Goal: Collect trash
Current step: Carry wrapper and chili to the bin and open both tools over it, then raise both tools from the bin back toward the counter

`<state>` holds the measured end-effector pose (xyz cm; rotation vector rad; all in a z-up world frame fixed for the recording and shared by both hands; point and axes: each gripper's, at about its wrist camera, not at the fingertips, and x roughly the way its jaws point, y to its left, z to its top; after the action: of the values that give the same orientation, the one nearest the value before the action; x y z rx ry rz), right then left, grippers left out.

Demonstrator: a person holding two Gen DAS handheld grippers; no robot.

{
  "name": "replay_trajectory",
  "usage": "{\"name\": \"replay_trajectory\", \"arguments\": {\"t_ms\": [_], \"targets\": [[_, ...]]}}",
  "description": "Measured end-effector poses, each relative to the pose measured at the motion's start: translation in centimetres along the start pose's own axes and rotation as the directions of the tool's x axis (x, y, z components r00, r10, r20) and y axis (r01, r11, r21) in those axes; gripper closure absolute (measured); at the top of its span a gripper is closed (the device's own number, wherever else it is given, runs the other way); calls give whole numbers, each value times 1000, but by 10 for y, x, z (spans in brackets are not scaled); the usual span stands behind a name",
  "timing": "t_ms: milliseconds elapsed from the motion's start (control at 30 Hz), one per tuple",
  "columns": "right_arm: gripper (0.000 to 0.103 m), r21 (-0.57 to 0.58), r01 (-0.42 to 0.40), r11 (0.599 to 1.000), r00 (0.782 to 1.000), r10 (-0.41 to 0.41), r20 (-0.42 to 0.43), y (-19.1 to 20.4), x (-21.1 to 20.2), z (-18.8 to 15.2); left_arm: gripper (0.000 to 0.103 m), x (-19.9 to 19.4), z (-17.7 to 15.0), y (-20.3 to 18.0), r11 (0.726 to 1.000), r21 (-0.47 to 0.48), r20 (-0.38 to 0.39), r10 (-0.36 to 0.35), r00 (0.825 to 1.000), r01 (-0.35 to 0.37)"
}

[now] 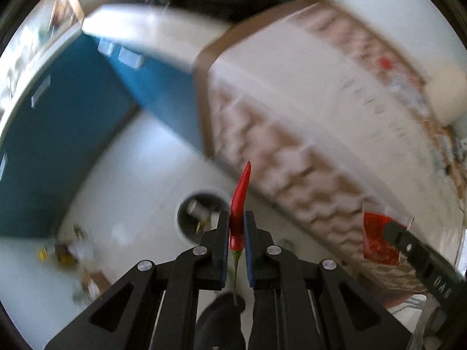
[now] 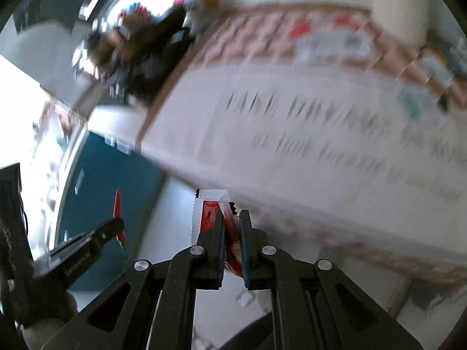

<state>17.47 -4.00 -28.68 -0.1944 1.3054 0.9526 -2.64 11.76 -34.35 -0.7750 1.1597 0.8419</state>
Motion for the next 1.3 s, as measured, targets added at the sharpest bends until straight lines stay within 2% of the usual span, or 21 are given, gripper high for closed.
{"name": "replay_trajectory", "arguments": {"t_ms": [133, 300, 500, 700, 767, 800, 833, 867, 900, 933, 967, 1033, 1100, 1167, 1233, 1300], "targets": [[94, -41, 9, 999, 990, -15, -142, 21, 79, -48, 96, 80, -18, 57, 993, -115, -134, -29, 991, 13], [94, -75, 18, 997, 962, -37, -270, 30, 192, -92, 96, 196, -39, 111, 968, -248, -256, -96, 962, 30], [94, -106, 36, 994, 932, -72, -356, 25, 322, -129, 96, 299, -45, 145, 947, -318, -316, -158, 936, 53], [91, -115, 50, 992, 908, -93, -408, 17, 411, -142, 94, 347, -48, 163, 939, -338, -338, -185, 923, 65], [90, -122, 52, 991, 898, -100, -429, 13, 430, -142, 86, 353, -49, 166, 942, -331, -344, -171, 923, 51], [90, -121, 55, 991, 896, -103, -433, 11, 437, -143, 73, 353, -48, 168, 942, -332, -339, -164, 926, 45], [88, -124, 56, 991, 893, -106, -438, 11, 442, -143, 47, 353, -49, 170, 941, -336, -331, -162, 930, 44], [80, -127, 62, 990, 891, -113, -440, 10, 446, -143, 31, 353, -50, 173, 940, -338, -324, -152, 934, 35], [73, -124, 61, 990, 889, -111, -444, 9, 450, -142, 6, 351, -51, 176, 941, -338, -311, -134, 941, 22], [61, -121, 61, 991, 888, -109, -447, 8, 451, -142, 3, 348, -52, 178, 941, -339, -298, -119, 947, 12], [56, -121, 66, 990, 888, -114, -446, 11, 451, -140, 3, 346, -52, 181, 940, -340, -293, -109, 950, 3], [52, -131, 80, 988, 887, -131, -443, 11, 453, -139, 3, 344, -56, 186, 943, -332, -300, -70, 951, -35], [39, -156, 100, 983, 888, -159, -433, 11, 453, -139, 3, 339, -59, 188, 946, -318, -294, -36, 955, -62], [14, -199, 126, 972, 891, -200, -409, 15, 450, -138, 3, 332, -62, 189, 951, -293, -290, 8, 957, -97], [2, -251, 157, 955, 888, -248, -387, 18, 449, -137, 3, 324, -67, 187, 956, -259, -284, 60, 957, -137], [2, -284, 174, 943, 886, -276, -372, 22, 446, -137, 3, 315, -72, 185, 959, -232, -277, 95, 956, -163]]}}
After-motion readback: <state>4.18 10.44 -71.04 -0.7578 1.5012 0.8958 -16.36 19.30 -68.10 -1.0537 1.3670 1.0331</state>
